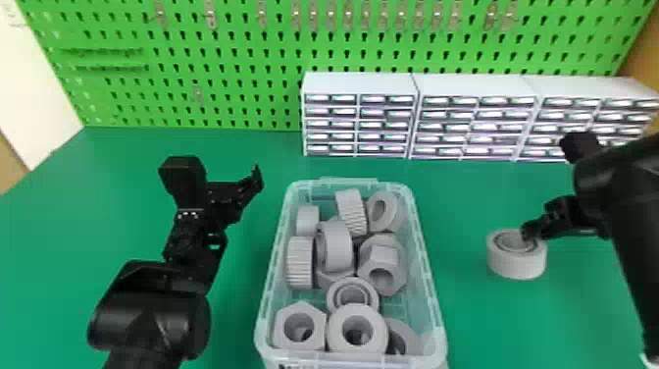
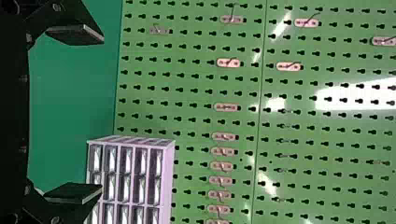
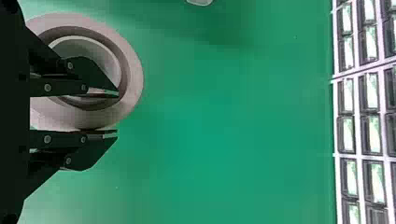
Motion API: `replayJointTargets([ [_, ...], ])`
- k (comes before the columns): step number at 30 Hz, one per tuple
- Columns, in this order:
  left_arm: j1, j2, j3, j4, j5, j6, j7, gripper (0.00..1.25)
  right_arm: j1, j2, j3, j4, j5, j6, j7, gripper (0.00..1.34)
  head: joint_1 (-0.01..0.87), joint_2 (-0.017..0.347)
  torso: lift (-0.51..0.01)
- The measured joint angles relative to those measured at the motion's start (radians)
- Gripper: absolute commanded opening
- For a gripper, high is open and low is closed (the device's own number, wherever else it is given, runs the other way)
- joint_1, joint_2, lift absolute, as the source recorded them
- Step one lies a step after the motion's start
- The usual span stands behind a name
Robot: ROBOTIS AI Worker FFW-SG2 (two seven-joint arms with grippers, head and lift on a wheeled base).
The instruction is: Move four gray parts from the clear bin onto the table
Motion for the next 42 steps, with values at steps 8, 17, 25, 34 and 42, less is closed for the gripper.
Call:
replayJointTargets([
  [8, 0.0, -0.002, 0.0, 0.001, 0.0, 0.0, 0.0, 1.09, 0.015, 0.002, -0.04, 0.039, -0.092, -0.047, -0.091, 0.25, 0.693, 0.072, -0.052],
  [17, 0.0, -0.006, 0.0, 0.006, -0.005, 0.0, 0.0, 1.09, 0.026, 0.002, -0.083, 0.095, -0.211, -0.113, -0.212, 0.25, 0.693, 0.072, -0.052],
  [25, 0.0, -0.008, 0.0, 0.009, -0.007, 0.0, 0.0, 1.09, 0.039, 0.004, -0.103, 0.122, -0.336, -0.174, -0.348, 0.25, 0.693, 0.072, -0.052],
  [34, 0.002, -0.009, 0.001, 0.009, -0.008, 0.0, 0.0, 1.09, 0.053, 0.007, -0.11, 0.146, -0.401, -0.218, -0.414, 0.25, 0.693, 0.072, -0.052],
  [42, 0.004, -0.009, 0.002, 0.009, -0.009, 0.0, 0.0, 1.09, 0.071, 0.008, -0.118, 0.164, -0.433, -0.285, -0.456, 0.25, 0.693, 0.072, -0.052],
])
